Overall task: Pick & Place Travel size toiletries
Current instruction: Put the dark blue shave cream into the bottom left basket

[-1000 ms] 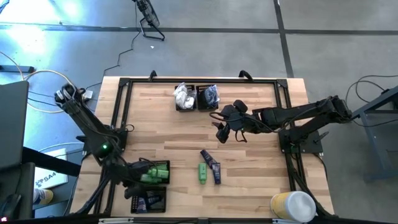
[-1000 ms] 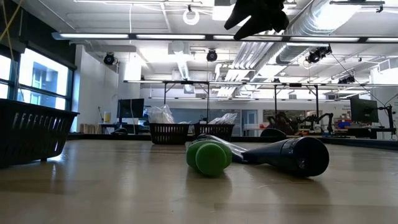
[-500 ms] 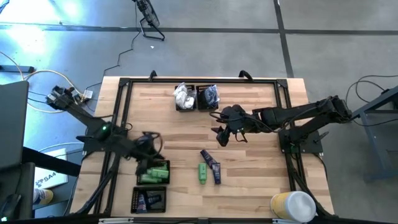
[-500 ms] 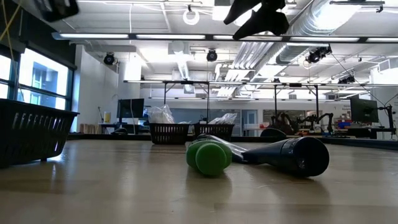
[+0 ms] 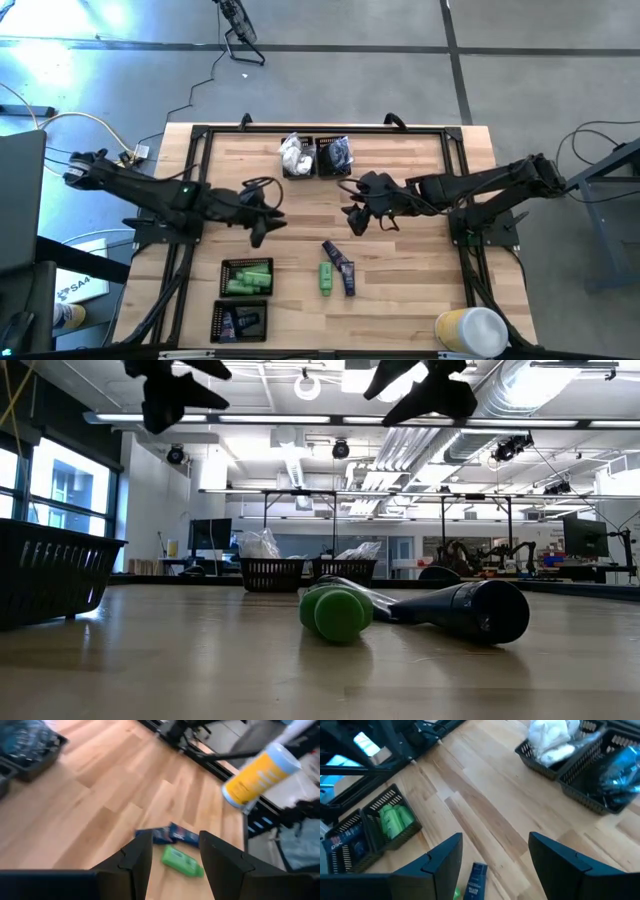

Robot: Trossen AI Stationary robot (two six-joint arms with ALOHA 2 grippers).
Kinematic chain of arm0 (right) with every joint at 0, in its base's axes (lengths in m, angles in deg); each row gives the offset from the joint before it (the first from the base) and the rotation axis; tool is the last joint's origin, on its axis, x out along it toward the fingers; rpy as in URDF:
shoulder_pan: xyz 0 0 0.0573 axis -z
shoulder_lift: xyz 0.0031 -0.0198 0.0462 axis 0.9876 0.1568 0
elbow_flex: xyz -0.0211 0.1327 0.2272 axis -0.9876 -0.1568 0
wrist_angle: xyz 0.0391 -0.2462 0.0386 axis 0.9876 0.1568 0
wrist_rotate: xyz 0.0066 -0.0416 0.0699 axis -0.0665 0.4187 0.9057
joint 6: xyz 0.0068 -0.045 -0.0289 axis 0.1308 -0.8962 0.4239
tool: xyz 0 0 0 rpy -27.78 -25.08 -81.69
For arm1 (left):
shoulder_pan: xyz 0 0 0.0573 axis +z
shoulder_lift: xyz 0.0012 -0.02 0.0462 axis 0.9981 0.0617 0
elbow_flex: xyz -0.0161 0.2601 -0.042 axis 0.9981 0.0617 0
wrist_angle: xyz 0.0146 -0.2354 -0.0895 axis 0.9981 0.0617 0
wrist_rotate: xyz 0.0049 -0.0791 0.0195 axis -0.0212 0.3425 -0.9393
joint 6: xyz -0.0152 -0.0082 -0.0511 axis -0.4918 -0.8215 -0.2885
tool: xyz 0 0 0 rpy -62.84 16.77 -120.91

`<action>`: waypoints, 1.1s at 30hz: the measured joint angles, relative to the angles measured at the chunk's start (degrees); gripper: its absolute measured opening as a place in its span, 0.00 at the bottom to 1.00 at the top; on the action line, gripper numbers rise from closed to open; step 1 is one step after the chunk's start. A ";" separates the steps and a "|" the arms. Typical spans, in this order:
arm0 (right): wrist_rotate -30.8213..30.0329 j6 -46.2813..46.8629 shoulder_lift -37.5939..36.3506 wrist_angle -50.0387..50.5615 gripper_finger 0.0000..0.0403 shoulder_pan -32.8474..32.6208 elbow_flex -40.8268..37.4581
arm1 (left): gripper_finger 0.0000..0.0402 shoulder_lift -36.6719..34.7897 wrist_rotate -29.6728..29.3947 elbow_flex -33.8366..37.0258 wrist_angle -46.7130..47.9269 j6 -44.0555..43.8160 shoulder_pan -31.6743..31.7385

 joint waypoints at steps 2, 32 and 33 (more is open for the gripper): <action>-0.87 1.80 0.00 0.94 0.55 -0.33 -0.01 | 0.39 0.53 0.00 -0.02 -0.17 0.02 1.79; -4.73 22.87 0.00 13.68 0.55 -1.97 -0.01 | 0.39 4.77 25.33 -0.07 -6.86 24.22 23.12; -5.20 22.87 0.00 13.42 0.55 -2.06 -0.01 | 0.39 5.11 25.42 0.02 -6.12 24.26 23.15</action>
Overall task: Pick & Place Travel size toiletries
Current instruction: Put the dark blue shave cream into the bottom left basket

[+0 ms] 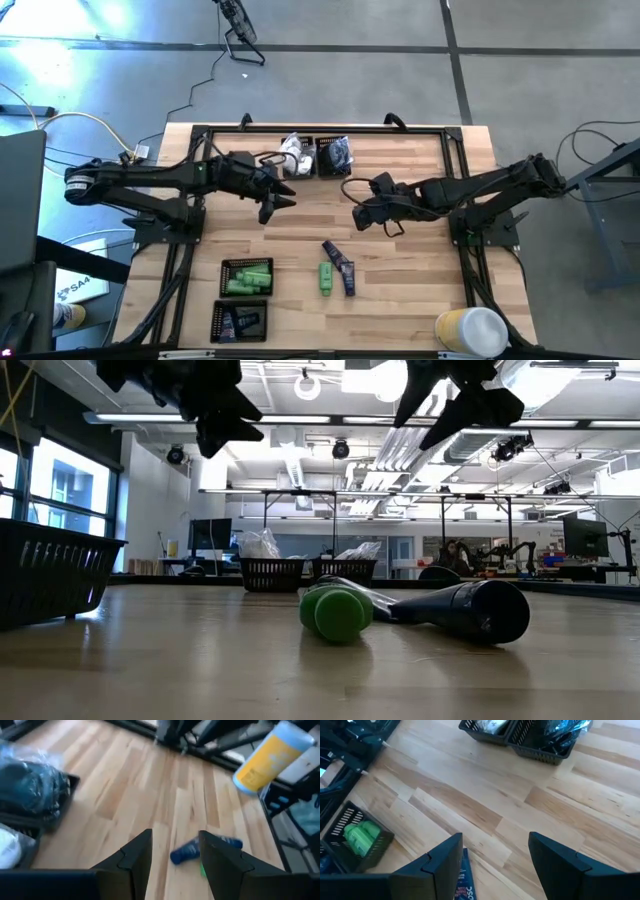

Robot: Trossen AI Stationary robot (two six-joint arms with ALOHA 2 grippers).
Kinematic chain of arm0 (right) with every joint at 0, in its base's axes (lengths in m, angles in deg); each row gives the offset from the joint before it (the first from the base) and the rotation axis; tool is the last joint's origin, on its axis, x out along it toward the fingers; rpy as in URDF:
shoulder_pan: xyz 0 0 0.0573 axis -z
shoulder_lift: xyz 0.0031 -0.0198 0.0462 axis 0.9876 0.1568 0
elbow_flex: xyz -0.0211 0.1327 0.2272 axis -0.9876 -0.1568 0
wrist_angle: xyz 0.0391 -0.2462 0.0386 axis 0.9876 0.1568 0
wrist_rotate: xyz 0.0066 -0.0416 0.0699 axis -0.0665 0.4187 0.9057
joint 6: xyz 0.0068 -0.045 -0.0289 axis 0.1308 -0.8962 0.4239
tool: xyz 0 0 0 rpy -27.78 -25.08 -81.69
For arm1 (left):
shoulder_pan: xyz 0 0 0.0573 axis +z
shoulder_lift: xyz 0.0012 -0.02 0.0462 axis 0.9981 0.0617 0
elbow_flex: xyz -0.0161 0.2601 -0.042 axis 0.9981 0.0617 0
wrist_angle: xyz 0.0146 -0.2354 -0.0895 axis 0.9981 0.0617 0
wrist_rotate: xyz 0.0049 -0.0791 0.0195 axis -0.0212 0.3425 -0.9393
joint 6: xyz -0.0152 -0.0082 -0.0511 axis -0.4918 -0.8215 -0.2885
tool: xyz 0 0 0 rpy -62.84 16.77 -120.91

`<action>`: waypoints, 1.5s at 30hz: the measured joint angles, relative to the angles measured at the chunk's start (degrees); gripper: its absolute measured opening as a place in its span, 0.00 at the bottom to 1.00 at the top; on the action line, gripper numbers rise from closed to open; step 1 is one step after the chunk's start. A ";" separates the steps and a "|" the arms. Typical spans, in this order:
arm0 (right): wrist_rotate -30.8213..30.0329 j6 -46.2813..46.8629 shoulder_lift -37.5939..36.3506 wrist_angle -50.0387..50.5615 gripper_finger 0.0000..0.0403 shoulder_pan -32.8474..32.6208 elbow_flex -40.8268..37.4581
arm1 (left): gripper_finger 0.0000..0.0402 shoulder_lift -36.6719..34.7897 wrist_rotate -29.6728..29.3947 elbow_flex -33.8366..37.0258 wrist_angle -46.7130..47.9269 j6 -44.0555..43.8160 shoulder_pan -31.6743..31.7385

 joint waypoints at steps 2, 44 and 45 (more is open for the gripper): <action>-0.49 0.06 0.00 -0.02 0.55 -0.20 0.00 | 0.39 1.09 0.31 -0.01 -0.75 0.17 -0.13; 14.01 -12.18 17.99 -18.34 0.55 -0.54 -0.06 | 0.39 1.07 -20.21 -0.02 -12.85 -13.98 -16.37; 14.15 -12.22 18.62 -19.33 0.55 -0.56 0.04 | 0.39 1.07 -20.24 -0.02 -13.05 -13.99 -16.98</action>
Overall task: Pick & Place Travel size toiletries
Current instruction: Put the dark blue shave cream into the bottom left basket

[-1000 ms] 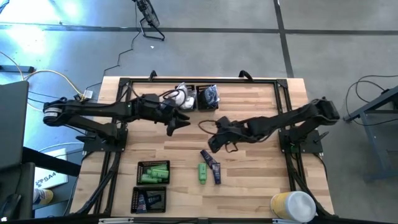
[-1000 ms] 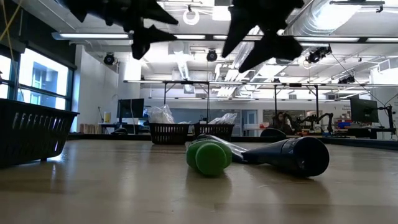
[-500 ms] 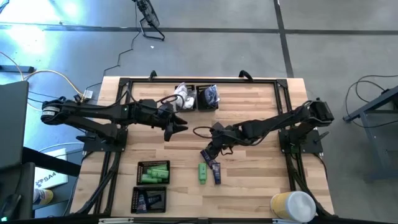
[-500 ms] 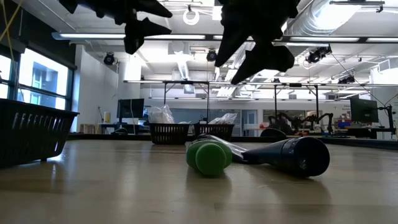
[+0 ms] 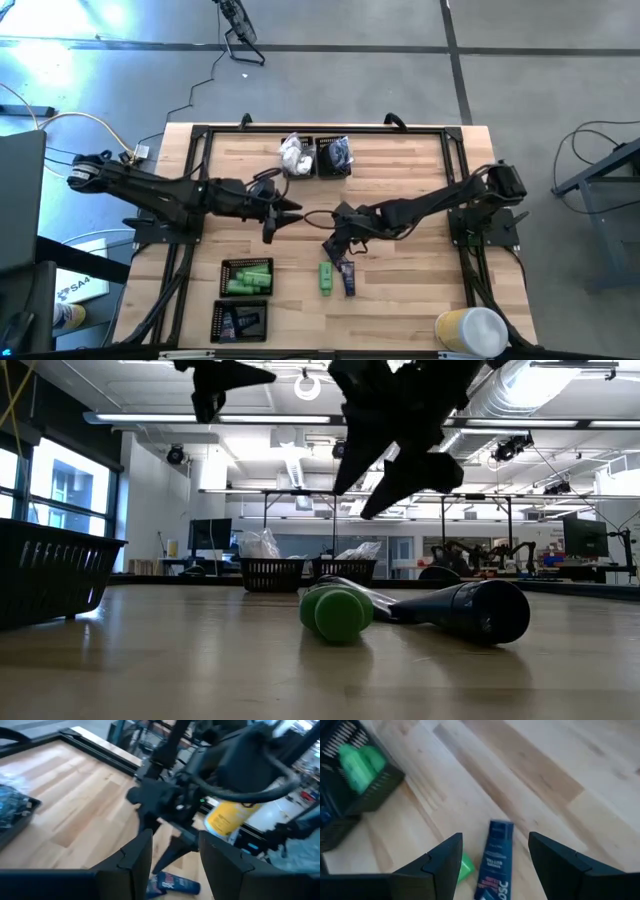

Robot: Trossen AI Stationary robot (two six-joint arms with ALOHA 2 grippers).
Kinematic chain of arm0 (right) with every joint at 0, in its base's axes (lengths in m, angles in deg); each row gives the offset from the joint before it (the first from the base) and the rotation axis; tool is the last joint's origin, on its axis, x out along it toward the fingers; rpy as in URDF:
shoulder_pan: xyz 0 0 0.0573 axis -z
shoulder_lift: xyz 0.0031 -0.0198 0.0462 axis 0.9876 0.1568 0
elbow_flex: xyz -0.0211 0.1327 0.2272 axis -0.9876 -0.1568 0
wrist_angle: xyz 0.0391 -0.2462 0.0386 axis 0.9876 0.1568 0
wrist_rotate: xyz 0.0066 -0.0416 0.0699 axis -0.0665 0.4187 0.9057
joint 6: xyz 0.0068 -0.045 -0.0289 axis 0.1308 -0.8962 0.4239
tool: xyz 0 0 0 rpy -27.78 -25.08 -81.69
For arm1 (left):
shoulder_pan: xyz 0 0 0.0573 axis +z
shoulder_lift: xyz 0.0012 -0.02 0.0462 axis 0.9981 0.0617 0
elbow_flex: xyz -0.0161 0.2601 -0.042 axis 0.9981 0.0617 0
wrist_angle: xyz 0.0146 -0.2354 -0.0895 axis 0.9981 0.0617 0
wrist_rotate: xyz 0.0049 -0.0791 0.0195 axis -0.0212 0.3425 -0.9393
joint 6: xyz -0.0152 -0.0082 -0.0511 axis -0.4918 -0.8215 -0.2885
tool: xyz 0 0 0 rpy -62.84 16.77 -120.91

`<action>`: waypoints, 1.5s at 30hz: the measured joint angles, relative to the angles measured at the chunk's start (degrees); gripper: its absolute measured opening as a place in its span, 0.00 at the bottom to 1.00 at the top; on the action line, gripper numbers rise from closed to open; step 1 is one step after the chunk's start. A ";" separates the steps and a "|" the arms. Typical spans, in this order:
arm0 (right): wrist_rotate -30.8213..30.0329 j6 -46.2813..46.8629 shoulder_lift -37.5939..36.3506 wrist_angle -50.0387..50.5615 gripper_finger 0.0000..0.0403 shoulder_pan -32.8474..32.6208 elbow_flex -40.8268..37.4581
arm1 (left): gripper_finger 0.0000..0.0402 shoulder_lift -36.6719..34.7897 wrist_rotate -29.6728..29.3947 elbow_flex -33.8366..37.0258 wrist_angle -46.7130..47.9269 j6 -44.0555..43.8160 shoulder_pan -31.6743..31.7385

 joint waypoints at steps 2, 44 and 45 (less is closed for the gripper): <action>0.06 0.00 0.52 0.33 0.55 -0.42 -0.07 | 0.39 0.00 -0.04 0.00 -0.04 -0.01 -1.14; 1.11 -8.97 13.36 -11.18 0.55 -0.72 -0.10 | 0.39 0.06 -4.59 0.04 -0.67 -0.79 -5.29; 1.03 -8.98 13.56 -11.51 0.55 -0.72 -0.02 | 0.39 0.04 -4.60 0.02 -0.70 -0.79 -5.29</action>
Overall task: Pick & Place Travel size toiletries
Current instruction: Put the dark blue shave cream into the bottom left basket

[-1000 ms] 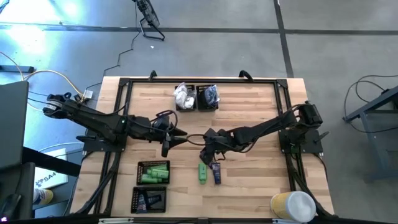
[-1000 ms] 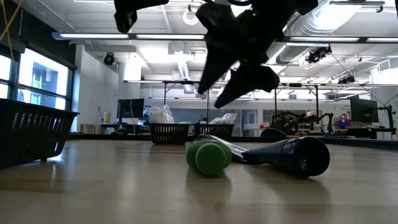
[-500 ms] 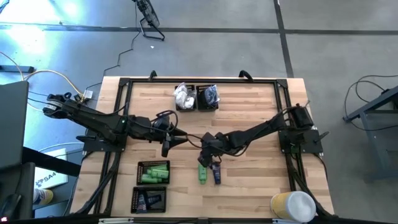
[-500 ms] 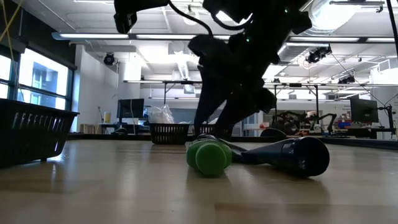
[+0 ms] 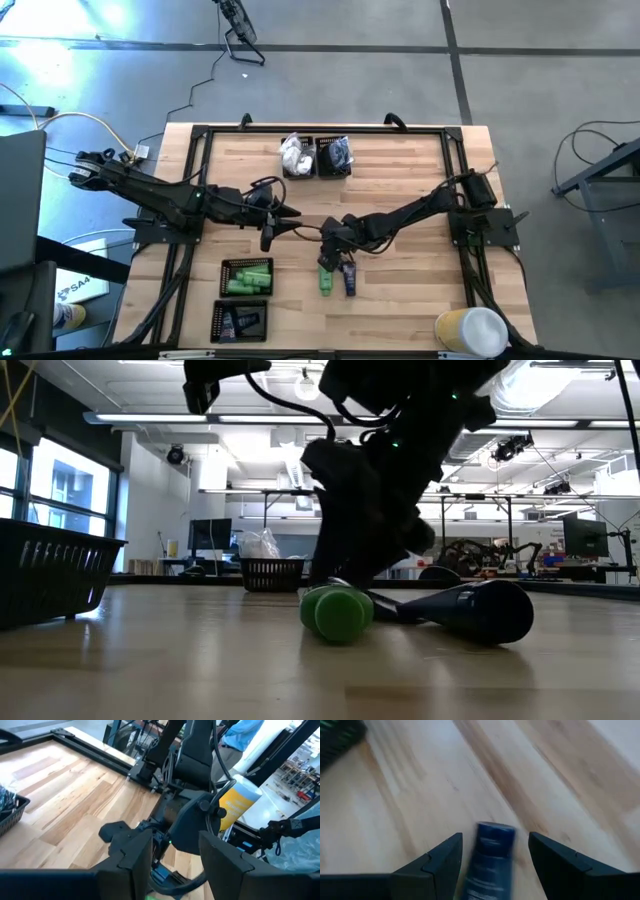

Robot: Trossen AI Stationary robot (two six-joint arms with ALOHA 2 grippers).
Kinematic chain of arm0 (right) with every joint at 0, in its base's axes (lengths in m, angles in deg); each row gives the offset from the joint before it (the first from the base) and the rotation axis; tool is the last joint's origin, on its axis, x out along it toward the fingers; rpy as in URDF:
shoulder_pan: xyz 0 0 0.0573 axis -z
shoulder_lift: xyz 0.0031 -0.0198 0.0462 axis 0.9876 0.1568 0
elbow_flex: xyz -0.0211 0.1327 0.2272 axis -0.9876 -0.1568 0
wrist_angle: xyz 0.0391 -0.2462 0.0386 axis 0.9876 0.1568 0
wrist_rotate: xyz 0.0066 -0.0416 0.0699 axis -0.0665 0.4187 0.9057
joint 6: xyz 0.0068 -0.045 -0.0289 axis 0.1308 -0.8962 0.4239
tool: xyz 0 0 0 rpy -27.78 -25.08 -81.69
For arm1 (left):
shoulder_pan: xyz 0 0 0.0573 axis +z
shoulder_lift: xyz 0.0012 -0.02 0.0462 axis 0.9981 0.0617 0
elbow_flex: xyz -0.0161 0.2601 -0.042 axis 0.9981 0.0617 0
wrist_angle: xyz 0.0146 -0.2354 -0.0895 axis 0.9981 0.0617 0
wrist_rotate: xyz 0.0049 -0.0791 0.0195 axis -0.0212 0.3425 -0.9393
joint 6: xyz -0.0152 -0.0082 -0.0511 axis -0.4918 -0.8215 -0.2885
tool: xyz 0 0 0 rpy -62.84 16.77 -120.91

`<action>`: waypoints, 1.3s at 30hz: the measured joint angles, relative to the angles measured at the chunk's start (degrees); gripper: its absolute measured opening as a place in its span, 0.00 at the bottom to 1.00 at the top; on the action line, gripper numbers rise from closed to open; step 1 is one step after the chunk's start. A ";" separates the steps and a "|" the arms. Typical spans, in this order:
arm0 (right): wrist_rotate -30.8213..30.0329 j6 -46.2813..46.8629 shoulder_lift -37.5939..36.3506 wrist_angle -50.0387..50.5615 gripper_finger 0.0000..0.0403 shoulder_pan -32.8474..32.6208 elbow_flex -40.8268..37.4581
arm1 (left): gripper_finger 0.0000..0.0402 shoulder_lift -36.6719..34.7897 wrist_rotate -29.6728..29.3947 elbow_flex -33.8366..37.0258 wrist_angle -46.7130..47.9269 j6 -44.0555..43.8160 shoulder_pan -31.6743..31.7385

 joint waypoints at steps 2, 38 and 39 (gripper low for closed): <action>-0.44 0.00 0.00 0.59 0.55 0.00 -0.02 | 0.39 0.00 -0.03 0.00 0.12 -0.02 0.00; -1.44 0.19 1.98 1.30 0.33 0.13 -0.02 | 0.39 0.00 -0.12 0.00 1.26 0.10 0.00; -1.35 0.16 1.63 1.48 0.31 0.15 -0.07 | 0.39 0.00 -0.12 0.00 1.32 0.09 0.00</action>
